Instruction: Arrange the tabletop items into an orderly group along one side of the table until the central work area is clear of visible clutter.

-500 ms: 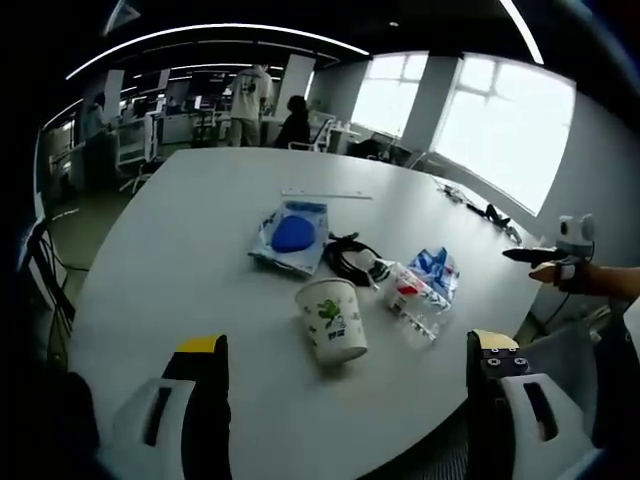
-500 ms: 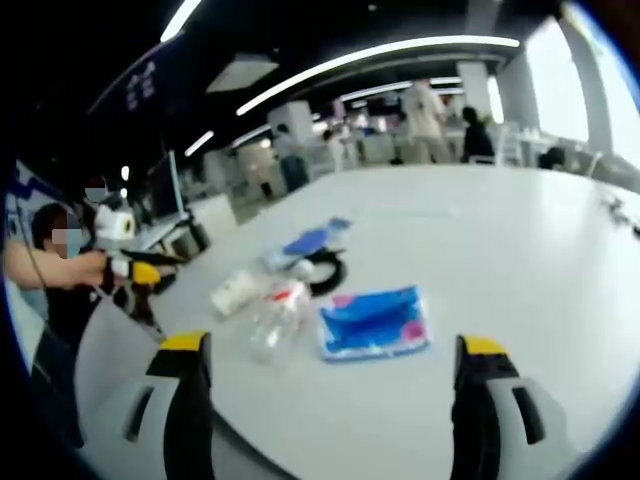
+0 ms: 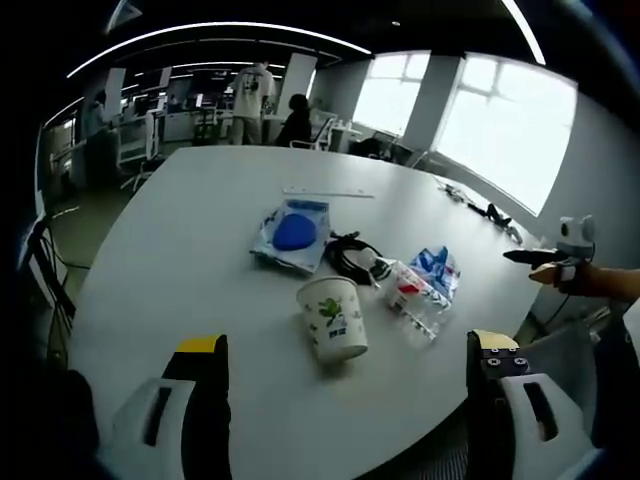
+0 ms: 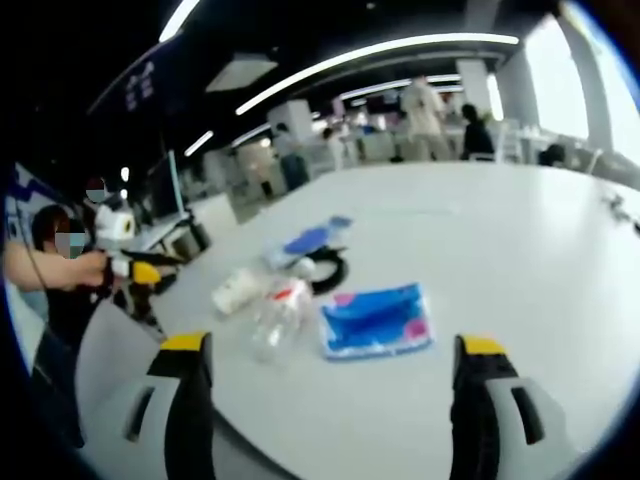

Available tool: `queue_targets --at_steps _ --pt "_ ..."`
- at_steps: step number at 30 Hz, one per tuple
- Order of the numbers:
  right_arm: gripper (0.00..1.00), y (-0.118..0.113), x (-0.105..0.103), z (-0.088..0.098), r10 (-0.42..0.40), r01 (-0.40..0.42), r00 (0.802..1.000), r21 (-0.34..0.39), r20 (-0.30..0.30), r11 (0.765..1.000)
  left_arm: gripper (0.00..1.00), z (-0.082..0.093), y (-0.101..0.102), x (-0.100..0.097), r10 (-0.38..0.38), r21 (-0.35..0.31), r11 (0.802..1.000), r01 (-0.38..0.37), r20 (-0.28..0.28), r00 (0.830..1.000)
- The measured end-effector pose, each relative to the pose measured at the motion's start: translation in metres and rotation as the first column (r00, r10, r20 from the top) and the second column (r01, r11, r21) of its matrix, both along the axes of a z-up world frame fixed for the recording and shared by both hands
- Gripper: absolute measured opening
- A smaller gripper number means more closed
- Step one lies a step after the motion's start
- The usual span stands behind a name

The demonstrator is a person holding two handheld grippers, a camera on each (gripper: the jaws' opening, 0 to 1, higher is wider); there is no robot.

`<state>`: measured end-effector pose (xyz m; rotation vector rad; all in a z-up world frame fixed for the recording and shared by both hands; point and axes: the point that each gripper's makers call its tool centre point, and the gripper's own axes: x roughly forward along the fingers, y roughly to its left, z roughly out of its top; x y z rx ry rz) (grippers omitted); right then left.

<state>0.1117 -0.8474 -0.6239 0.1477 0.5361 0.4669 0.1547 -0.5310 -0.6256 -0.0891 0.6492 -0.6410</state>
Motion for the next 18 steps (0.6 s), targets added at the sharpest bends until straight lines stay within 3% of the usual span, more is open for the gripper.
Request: queue_targets --at_steps 18 --pt "0.98 0.0 -0.0005 0.0 -0.005 0.005 1.0 0.009 -0.004 1.0 1.0 -0.0033 -0.0007 -0.0007 0.004 0.012 1.0 -0.004 -0.032 0.999"
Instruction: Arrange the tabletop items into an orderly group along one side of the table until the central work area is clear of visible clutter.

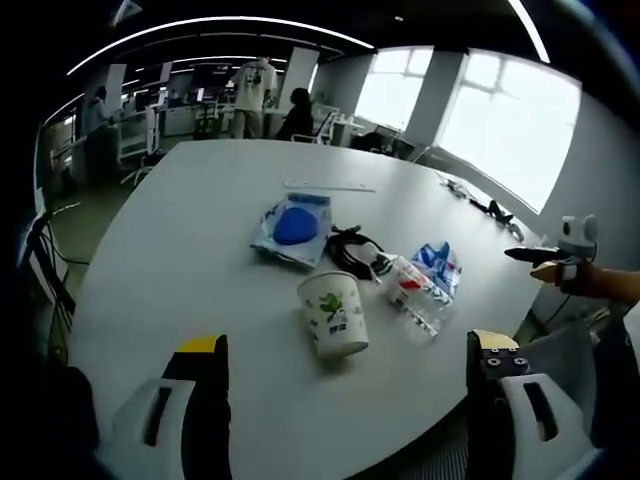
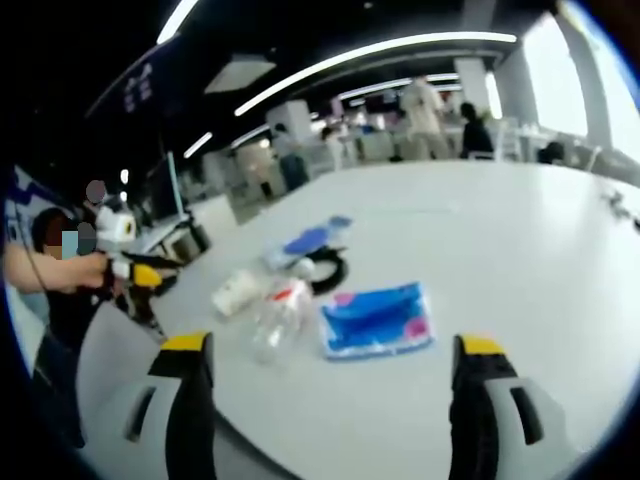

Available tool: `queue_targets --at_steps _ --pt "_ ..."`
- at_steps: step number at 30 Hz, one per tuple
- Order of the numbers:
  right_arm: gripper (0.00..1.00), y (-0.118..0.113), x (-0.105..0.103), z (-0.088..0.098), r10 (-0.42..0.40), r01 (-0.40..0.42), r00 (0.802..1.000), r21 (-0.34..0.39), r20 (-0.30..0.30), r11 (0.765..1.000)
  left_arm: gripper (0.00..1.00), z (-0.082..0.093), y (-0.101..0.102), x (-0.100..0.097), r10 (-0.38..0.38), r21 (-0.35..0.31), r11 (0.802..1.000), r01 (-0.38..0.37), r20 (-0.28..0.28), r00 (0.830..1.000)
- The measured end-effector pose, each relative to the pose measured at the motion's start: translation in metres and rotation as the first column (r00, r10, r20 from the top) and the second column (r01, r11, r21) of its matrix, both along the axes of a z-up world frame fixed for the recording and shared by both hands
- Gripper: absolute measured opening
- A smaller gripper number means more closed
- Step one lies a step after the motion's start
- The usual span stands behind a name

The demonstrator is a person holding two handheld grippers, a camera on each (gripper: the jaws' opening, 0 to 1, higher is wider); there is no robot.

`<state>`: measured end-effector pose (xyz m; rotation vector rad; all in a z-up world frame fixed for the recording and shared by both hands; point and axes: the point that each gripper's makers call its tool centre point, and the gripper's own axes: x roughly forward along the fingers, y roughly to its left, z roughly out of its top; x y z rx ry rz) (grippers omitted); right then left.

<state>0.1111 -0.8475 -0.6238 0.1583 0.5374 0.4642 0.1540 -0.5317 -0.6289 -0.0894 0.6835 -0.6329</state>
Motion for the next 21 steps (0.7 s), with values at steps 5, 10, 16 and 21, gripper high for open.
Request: queue_targets --at_steps 5,10,16,21 --pt "0.97 0.001 -0.001 -0.001 0.0 0.0 1.0 0.0 -0.005 1.0 1.0 0.003 -0.006 0.001 0.009 -0.009 1.0 -0.009 -0.02 1.0" --pt "0.97 0.0 0.0 0.0 -0.002 0.002 1.0 0.003 -0.003 1.0 1.0 0.001 -0.013 0.003 0.003 -0.008 1.0 -0.003 -0.029 1.0" --pt "0.97 -0.001 0.0 -0.001 -0.006 0.006 1.0 0.004 -0.007 1.0 1.0 -0.005 -0.016 0.001 0.023 0.014 1.0 -0.022 -0.079 0.997" --pt "0.96 0.0 0.001 -0.003 -0.007 0.007 1.0 0.009 -0.01 1.0 1.0 -0.005 -0.027 0.0 0.027 0.022 0.999 -0.026 -0.093 0.995"
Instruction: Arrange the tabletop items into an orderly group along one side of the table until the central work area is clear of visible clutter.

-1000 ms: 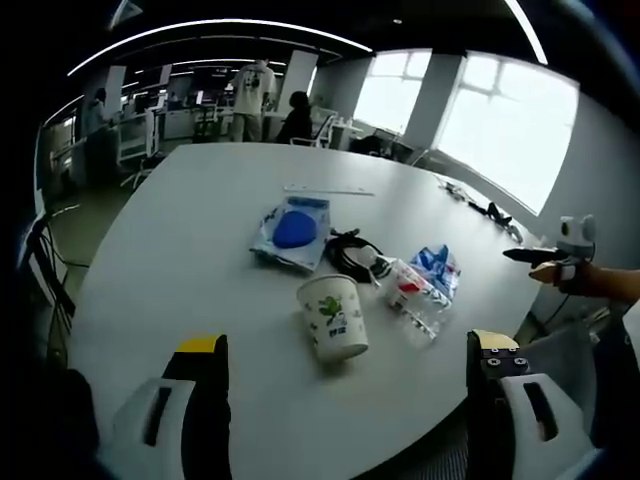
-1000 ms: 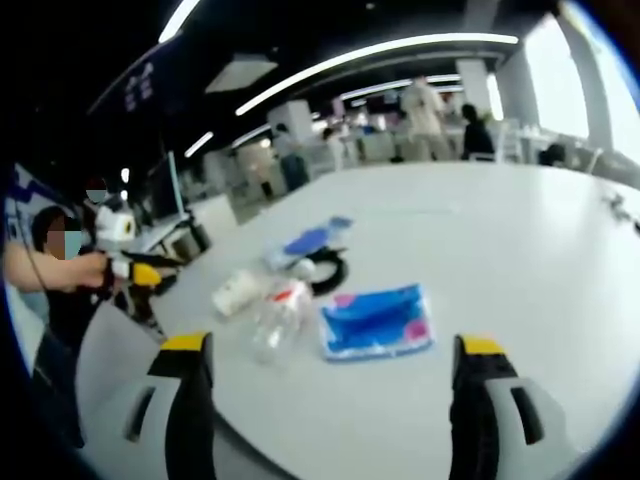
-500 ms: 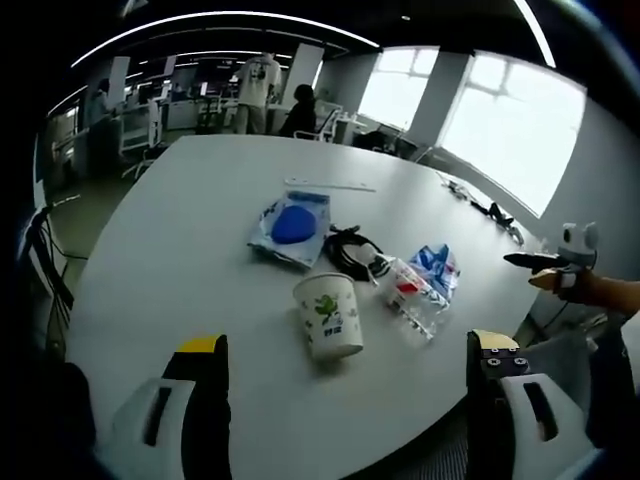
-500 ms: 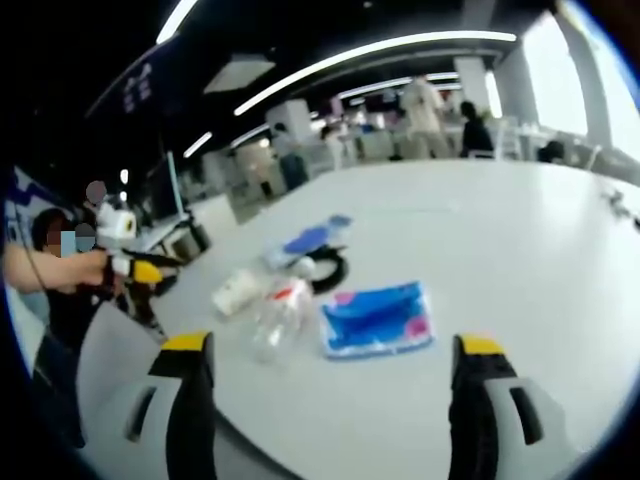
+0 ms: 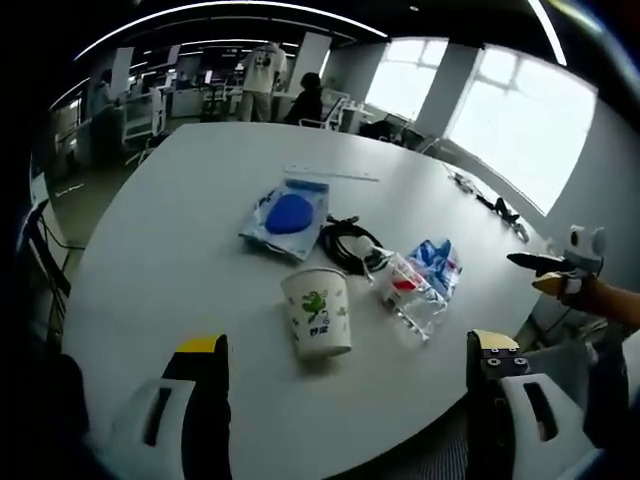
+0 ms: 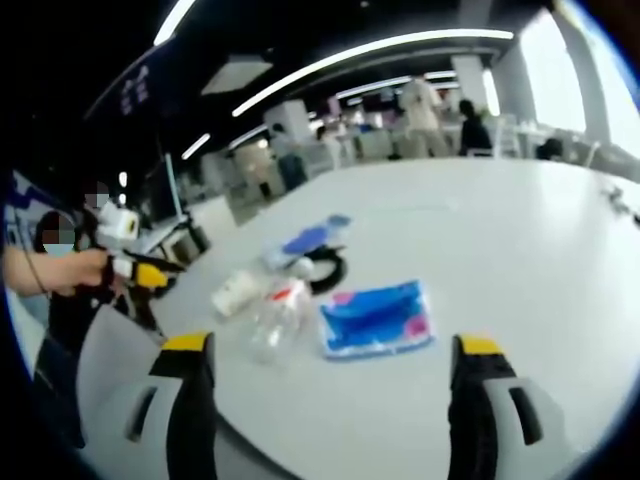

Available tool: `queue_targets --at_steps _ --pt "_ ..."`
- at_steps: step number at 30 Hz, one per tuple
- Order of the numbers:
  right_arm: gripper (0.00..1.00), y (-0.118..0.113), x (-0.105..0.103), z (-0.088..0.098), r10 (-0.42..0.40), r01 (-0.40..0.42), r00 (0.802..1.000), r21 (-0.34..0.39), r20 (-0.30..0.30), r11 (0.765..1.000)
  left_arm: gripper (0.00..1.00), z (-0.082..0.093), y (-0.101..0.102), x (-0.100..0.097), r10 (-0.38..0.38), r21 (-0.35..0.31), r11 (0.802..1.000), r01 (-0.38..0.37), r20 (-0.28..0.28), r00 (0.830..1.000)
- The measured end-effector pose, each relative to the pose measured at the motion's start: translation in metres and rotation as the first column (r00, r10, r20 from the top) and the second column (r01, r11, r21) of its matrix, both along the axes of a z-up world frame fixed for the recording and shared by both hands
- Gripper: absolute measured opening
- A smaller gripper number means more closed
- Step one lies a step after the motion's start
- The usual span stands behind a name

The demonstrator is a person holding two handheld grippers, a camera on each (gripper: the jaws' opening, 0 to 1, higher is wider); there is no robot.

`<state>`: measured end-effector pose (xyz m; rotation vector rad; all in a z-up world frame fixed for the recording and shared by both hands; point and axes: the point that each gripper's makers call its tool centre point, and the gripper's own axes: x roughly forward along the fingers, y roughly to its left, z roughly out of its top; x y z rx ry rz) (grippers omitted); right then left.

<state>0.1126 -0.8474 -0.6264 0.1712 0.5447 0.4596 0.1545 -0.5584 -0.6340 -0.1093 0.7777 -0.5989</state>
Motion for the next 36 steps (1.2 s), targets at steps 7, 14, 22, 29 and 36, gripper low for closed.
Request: queue_targets --at_steps 7,14,22,29,36 --pt "0.96 0.003 0.0 -0.001 0.005 -0.005 1.0 0.004 -0.001 1.0 0.99 -0.006 -0.014 -0.002 -0.034 0.059 0.998 0.036 -0.033 0.999" --pt "0.96 0.0 -0.001 -0.004 -0.002 0.002 1.0 0.01 -0.007 1.0 0.97 -0.006 -0.035 0.002 -0.03 0.023 0.999 0.032 -0.066 0.997" --pt "0.96 -0.003 -0.003 -0.005 -0.012 0.012 1.0 0.014 -0.009 1.0 0.95 -0.006 -0.052 0.005 -0.044 0.022 0.999 0.046 -0.079 0.996" --pt "0.96 -0.003 -0.004 -0.006 -0.015 0.015 1.0 0.019 -0.013 1.0 0.9 -0.006 -0.07 0.007 -0.026 -0.005 1.0 0.026 -0.109 0.994" --pt "0.95 -0.003 -0.005 -0.007 -0.021 0.021 1.0 0.026 -0.015 0.999 0.89 -0.01 -0.087 0.009 0.007 -0.025 1.0 -0.011 -0.154 0.988"
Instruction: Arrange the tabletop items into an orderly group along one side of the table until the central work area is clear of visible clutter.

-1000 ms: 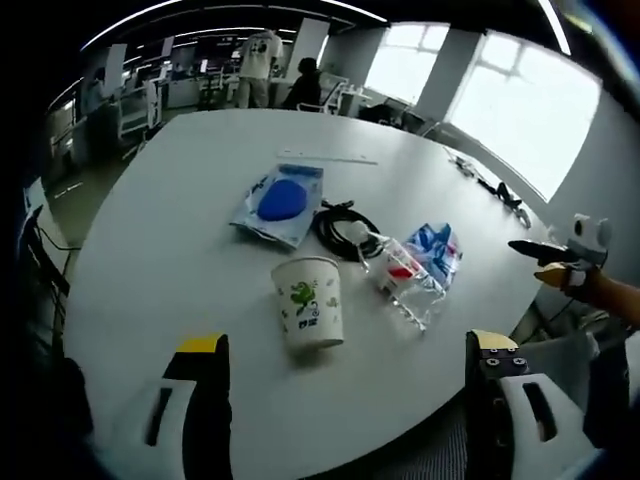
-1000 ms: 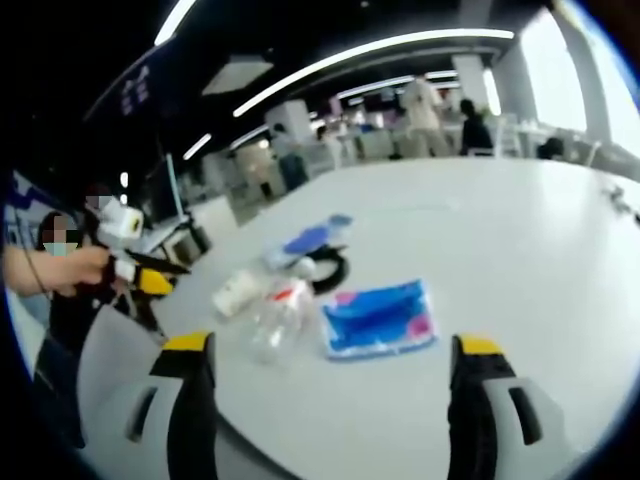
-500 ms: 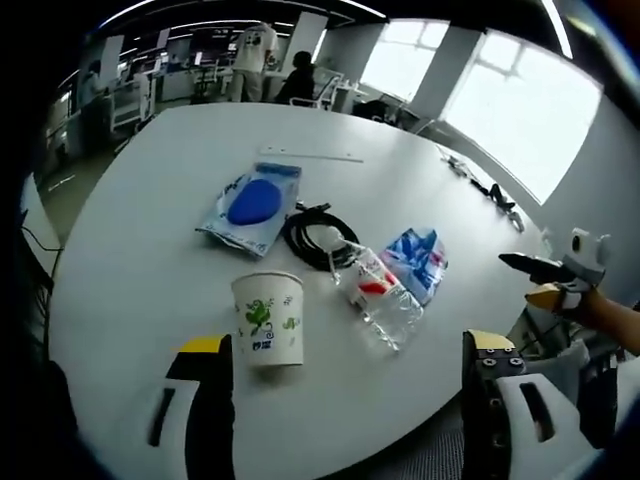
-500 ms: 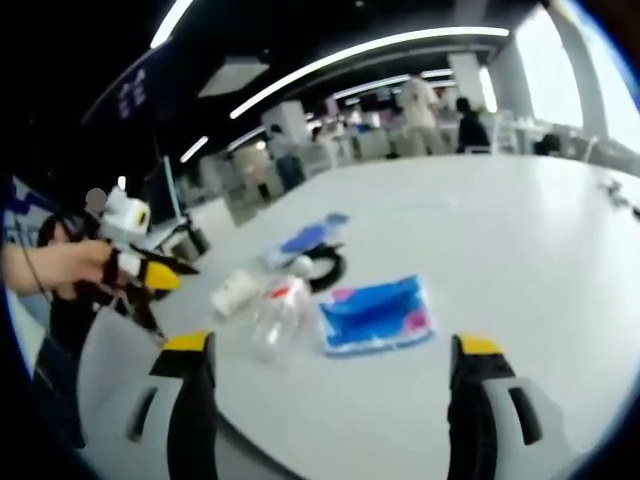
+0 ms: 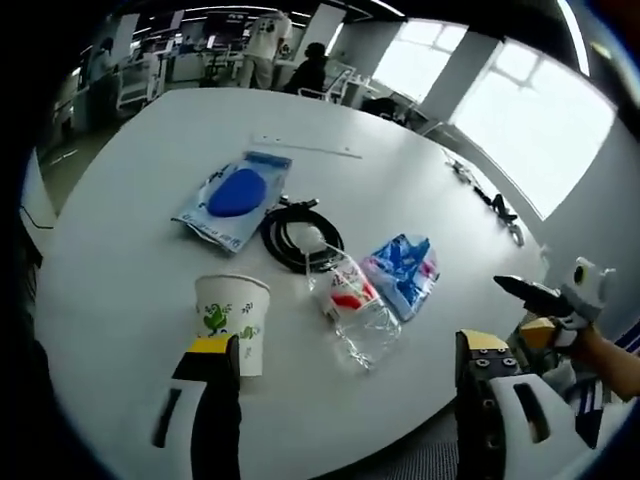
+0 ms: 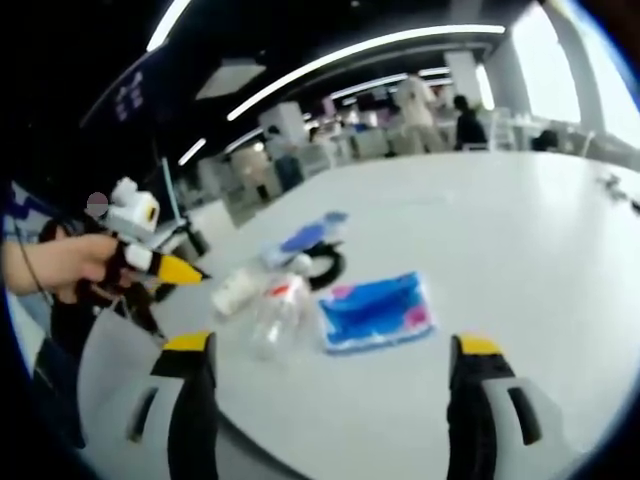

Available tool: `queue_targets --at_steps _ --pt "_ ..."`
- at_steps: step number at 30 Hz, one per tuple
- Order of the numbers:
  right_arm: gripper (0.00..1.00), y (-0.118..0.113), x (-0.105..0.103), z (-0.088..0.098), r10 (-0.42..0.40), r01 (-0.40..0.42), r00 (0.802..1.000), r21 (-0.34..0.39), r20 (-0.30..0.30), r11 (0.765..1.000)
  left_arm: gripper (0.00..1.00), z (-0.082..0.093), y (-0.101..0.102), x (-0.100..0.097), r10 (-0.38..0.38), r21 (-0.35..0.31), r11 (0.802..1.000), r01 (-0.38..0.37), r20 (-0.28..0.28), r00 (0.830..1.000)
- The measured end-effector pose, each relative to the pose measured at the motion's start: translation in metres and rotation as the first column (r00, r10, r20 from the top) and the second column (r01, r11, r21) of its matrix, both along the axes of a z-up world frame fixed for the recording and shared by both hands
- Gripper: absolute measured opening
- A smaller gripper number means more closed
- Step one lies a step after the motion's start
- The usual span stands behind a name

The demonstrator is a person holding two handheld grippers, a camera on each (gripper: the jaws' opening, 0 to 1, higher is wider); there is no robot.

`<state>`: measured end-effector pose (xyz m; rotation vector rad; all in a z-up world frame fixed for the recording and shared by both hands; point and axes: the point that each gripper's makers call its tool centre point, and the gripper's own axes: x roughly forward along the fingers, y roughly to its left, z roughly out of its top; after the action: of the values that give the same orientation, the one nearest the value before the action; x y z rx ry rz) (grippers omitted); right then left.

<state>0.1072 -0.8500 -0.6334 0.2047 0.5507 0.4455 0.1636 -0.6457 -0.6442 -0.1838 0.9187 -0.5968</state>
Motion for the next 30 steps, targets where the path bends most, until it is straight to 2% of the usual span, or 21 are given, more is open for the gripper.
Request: queue_targets --at_steps 4,8,14,30 --pt "0.95 -0.001 -0.001 -0.002 -0.001 0.002 1.0 0.002 -0.006 1.0 0.88 -0.003 -0.01 0.0 -0.015 0.008 1.0 0.015 -0.014 1.0" --pt "0.94 -0.001 -0.002 -0.004 -0.004 0.004 1.0 0.006 -0.01 1.0 0.9 -0.008 -0.018 0.001 0.003 0.011 1.0 -0.003 -0.022 1.0" --pt "0.93 -0.002 -0.003 -0.005 -0.007 0.008 1.0 0.01 -0.017 1.0 0.87 -0.019 -0.035 -0.002 -0.015 0.013 1.0 0.016 -0.06 0.998" --pt "0.93 -0.003 -0.007 -0.01 -0.014 0.015 0.999 0.018 -0.031 1.0 0.84 -0.022 -0.046 0.014 0.046 -0.008 0.999 -0.047 -0.093 0.995"
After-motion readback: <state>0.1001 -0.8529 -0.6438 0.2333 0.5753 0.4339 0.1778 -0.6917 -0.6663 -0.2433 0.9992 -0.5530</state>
